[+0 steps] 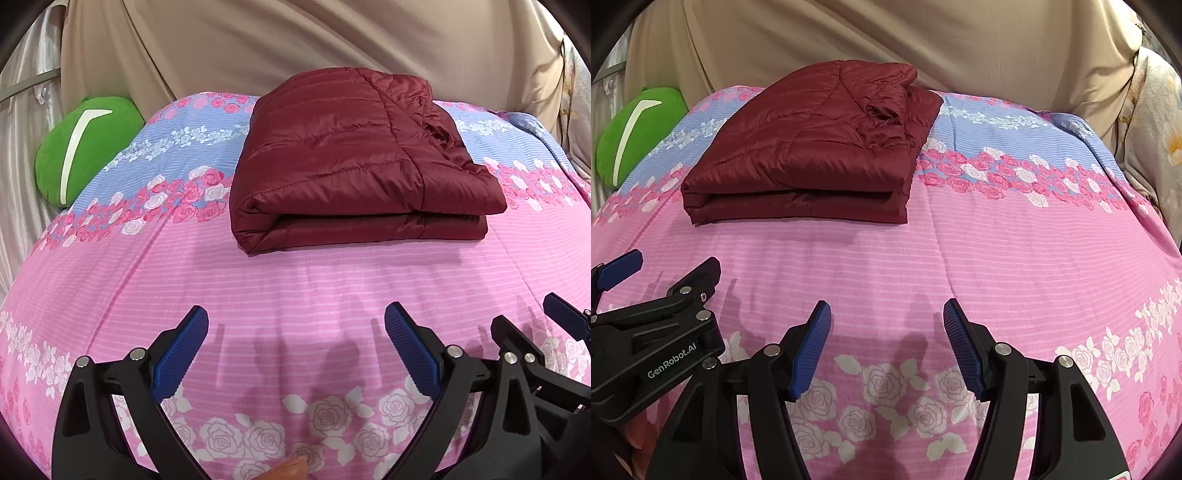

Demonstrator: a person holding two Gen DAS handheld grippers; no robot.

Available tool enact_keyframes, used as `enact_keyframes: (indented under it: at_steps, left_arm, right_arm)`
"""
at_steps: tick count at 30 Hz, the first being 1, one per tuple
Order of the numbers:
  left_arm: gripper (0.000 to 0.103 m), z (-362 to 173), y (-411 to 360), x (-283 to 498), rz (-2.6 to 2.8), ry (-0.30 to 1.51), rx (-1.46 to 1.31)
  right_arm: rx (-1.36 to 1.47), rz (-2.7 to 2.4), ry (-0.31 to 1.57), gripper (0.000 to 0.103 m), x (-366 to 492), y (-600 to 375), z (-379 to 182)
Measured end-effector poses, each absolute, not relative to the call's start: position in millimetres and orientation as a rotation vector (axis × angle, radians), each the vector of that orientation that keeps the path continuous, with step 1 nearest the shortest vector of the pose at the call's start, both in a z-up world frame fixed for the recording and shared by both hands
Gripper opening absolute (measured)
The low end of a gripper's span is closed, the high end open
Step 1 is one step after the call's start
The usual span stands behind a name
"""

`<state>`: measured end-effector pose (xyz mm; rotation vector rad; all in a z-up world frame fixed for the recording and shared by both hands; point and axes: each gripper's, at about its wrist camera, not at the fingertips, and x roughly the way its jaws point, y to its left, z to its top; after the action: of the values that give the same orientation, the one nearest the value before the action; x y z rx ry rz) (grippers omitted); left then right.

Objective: Fold large clothes

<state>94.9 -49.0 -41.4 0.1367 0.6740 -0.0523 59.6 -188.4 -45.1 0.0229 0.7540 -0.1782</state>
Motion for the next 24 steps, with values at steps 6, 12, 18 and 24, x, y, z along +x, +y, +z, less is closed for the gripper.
enact_keyframes:
  at_steps: [6,12,18,24]
  left_arm:
    - [0.094,-41.1,-48.8,95.3,-0.054,0.675,0.138]
    - [0.094,-41.2,-51.3,94.6,-0.043,0.677,0.143]
    - [0.093,-41.5,-51.6,94.6,-0.036,0.678,0.148]
    - [0.092,-41.4,-52.2,94.5,-0.037,0.677,0.149]
  right_arm:
    - [0.021,-0.176,0.754,0.062,59.9,-189.9,-45.2]
    - [0.020,-0.172,0.755,0.062,60.1,-191.5,-45.5]
    - [0.018,-0.173,0.757,0.062,59.8,-192.4,-46.2]
    - [0.018,-0.174,0.755,0.062,59.4,-192.7,-46.2]
